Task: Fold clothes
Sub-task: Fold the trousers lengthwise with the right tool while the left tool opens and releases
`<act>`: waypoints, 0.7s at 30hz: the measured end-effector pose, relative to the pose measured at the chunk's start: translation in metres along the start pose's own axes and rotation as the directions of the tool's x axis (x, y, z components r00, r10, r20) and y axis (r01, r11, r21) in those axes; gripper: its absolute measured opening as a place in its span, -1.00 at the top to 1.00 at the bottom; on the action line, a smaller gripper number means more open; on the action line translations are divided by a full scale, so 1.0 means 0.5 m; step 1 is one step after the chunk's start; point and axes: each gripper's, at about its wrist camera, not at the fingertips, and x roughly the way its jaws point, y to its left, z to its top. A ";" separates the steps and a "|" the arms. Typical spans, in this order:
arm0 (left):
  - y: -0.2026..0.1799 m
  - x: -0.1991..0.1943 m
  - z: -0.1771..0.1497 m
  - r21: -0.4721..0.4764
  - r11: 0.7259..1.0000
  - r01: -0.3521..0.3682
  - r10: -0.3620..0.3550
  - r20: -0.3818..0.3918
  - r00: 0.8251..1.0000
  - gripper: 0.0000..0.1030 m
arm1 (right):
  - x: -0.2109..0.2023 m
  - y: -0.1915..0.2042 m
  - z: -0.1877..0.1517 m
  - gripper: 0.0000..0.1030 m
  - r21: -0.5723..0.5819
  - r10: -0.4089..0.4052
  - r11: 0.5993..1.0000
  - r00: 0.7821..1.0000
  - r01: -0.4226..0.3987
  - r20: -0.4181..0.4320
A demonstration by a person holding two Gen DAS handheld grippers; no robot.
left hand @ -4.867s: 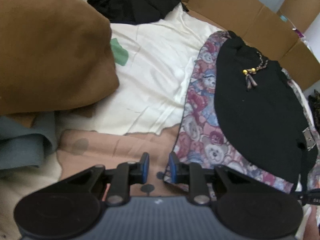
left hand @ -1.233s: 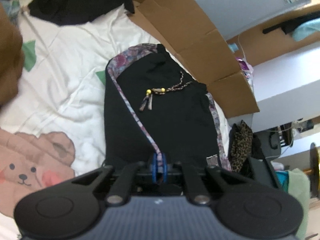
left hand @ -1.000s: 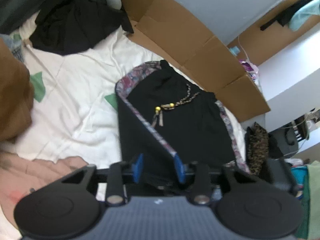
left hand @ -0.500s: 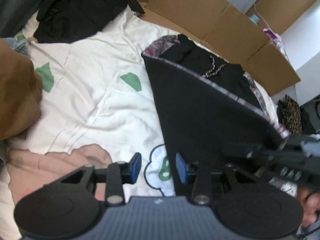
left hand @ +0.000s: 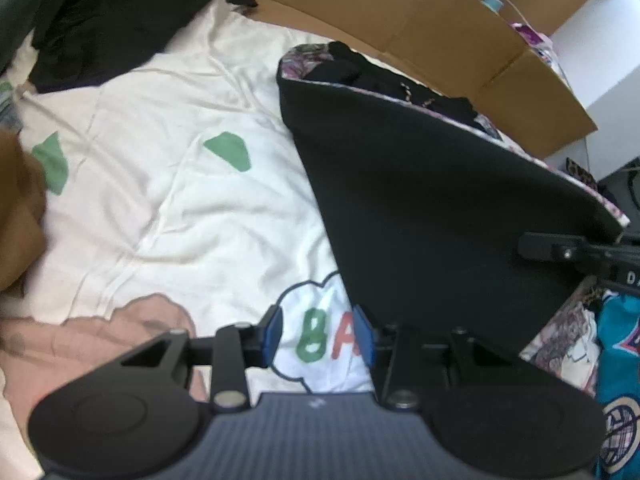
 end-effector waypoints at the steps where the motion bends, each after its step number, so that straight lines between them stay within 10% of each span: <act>1: -0.004 0.003 0.004 0.005 1.000 0.001 -0.001 -0.004 1.000 0.19 | -0.007 -0.010 -0.003 0.98 0.007 -0.006 1.000 1.000 0.006 0.002; 21: -0.101 0.071 0.037 0.137 0.989 0.054 -0.039 -0.108 0.993 0.12 | -0.115 -0.191 -0.072 0.99 0.225 -0.088 0.973 0.980 0.046 0.180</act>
